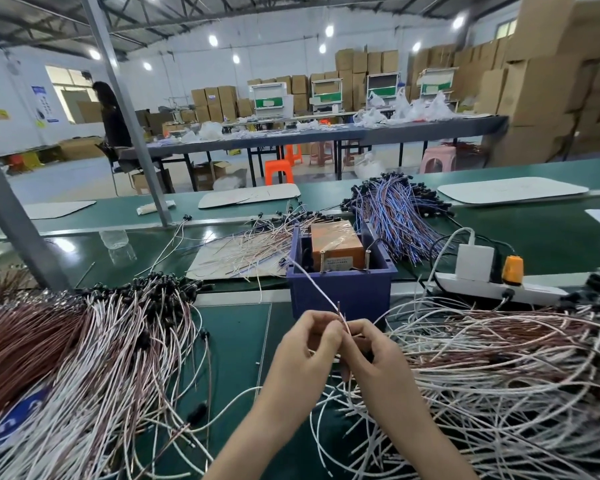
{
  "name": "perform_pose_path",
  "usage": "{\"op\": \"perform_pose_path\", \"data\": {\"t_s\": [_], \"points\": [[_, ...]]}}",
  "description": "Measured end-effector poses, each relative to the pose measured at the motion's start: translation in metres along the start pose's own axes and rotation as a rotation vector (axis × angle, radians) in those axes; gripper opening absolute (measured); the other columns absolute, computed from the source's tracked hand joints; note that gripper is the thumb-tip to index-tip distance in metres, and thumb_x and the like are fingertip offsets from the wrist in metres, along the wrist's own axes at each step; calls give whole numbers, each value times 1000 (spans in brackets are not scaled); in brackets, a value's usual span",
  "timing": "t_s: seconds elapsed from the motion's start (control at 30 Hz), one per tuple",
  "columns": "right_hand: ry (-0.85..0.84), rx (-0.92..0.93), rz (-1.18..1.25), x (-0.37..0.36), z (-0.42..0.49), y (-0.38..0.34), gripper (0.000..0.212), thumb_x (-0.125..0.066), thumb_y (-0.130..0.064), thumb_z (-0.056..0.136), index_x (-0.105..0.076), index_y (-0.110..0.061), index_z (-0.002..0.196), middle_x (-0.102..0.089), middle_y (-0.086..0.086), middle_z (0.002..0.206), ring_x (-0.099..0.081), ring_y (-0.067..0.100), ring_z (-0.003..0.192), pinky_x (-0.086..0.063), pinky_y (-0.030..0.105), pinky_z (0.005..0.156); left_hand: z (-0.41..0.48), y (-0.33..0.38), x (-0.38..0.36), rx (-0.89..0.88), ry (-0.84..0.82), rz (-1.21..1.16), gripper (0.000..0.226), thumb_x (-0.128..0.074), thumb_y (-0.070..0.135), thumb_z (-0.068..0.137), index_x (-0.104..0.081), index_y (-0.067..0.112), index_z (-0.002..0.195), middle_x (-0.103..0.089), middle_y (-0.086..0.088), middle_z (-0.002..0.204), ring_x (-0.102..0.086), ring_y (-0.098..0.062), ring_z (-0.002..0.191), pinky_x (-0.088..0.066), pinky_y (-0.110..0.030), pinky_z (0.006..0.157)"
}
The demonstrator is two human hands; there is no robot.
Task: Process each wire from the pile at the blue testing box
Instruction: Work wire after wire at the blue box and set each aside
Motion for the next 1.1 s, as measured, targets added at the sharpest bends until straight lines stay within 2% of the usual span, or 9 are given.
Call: {"op": "perform_pose_path", "data": {"t_s": [0.13,0.23,0.3,0.37,0.47,0.63,0.8,0.93,1.1], "points": [[18,11,-31,3,0,3,27,-53,-58,94,-69,-37,95,-64,-3,63,-55,5,55,-44,21,52,-1,-3,0,-39,48,-64,12,-60,24,98,-67,31,90,-73,-7,87,-68,-22,70,-57,-31,66],[40,35,-74,2,-1,2,26,-51,-57,96,-70,-40,100,-67,-2,70,-61,13,60,-52,32,58,-1,-6,-2,-56,70,-70,19,-61,16,100,-66,29,87,-71,-4,80,-64,-17,67,-55,-27,66],[76,66,-78,3,-2,-2,23,-49,-54,98,-70,-44,103,-68,-3,74,-59,17,59,-50,34,54,0,-4,0,-70,101,-138,7,-61,22,98,-66,22,93,-73,-1,85,-67,-15,74,-55,-22,69],[162,50,-13,11,-1,-3,22,-48,-50,98,-69,-48,101,-68,-3,77,-47,11,49,-38,24,43,4,-3,10,-51,169,-263,21,-60,32,92,-63,14,102,-76,-2,101,-72,-18,87,-57,-24,75],[209,2,83,20,0,-1,23,-48,-45,98,-68,-52,107,-67,-2,77,-38,4,46,-31,16,42,15,0,20,-12,198,-425,28,-60,34,87,-61,12,104,-74,-2,116,-71,-21,103,-56,-29,83],[-35,-9,-14,0,-2,3,50,-47,-18,106,-53,-62,130,-71,4,78,-43,1,47,-35,15,45,25,4,6,-34,125,-479,24,-56,29,92,-59,10,106,-74,-4,118,-68,-22,114,-52,-38,94],[-88,-33,-13,-3,-2,4,40,-48,-22,106,-65,-58,115,-70,1,73,-40,4,48,-33,18,46,21,1,4,-58,156,-376,19,-54,37,93,-67,23,96,-75,-5,99,-71,-20,89,-59,-29,66],[187,-67,149,17,1,0,22,-52,-41,99,-73,-45,98,-55,-10,62,-35,1,44,-29,12,41,17,3,8,-58,159,-449,22,-54,28,94,-60,8,100,-67,-5,80,-62,-19,69,-54,-29,70],[260,-190,403,35,4,4,39,-52,-59,89,-76,-34,106,-44,-6,60,-29,11,44,-26,21,40,3,4,-26,-29,-206,-218,19,-53,24,99,-58,6,104,-63,-1,73,-54,-14,56,-48,-23,53]]}}
Point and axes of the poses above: each hand's wrist, its own z-axis towards the middle knuckle, its own x-axis out of the back of the hand, y = z × x, the point moved 6 cm from there along z, towards the middle knuckle
